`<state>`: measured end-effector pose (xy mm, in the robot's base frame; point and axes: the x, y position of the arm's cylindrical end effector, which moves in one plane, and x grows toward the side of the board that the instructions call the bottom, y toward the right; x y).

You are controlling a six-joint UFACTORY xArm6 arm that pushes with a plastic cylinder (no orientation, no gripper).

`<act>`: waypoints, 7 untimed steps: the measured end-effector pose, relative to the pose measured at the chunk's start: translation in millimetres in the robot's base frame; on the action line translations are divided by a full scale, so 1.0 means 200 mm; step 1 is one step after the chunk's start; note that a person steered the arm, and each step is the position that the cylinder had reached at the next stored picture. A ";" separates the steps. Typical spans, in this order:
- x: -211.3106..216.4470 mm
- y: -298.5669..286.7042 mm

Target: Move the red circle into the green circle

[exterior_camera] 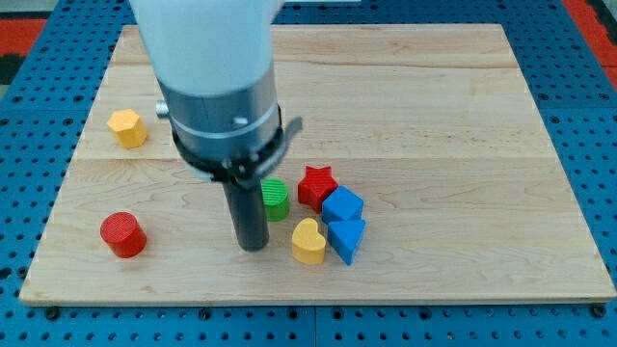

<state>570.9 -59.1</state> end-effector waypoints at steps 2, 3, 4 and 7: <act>0.23 -0.77; 0.10 -1.20; -0.02 -1.09; -0.06 -0.39</act>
<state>559.2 -137.9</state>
